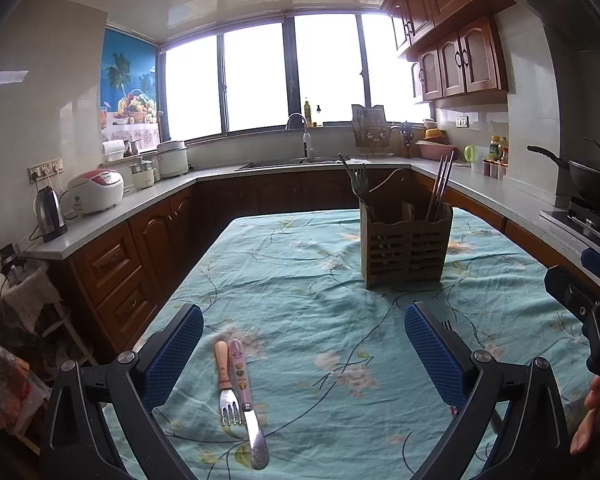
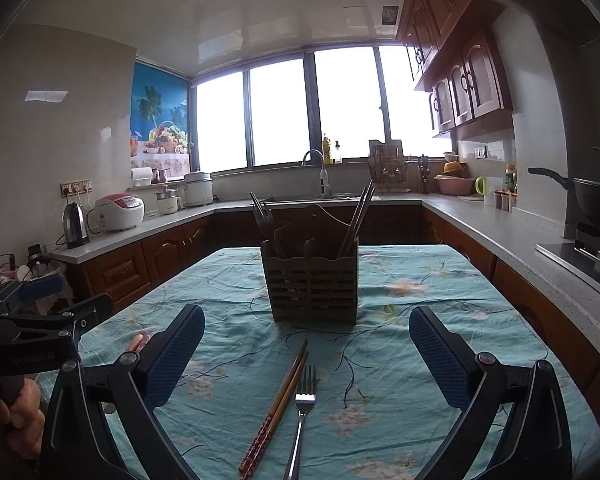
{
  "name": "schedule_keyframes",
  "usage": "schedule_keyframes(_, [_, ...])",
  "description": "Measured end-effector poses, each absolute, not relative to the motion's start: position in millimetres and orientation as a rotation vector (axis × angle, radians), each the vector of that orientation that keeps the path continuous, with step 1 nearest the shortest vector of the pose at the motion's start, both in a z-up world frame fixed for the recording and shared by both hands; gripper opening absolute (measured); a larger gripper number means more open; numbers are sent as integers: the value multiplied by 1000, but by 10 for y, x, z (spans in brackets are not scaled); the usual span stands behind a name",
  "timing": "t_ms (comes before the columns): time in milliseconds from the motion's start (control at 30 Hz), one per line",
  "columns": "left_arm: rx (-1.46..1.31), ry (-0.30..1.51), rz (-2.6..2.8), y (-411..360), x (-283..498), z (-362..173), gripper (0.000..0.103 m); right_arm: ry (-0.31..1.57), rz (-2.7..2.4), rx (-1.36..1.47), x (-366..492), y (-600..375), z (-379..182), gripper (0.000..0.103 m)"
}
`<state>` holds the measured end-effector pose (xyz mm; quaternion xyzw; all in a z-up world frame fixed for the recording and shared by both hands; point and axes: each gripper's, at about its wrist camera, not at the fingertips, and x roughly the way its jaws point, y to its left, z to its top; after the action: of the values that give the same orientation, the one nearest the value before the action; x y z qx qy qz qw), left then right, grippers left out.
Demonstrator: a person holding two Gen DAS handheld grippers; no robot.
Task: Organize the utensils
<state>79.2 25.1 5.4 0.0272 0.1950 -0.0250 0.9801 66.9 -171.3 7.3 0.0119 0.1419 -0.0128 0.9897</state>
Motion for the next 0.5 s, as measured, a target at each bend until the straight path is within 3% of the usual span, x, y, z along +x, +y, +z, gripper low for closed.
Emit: schedule_keyframes(500, [53, 391, -45, 247, 805, 50, 102, 288, -24, 26, 684, -1713, 58, 103])
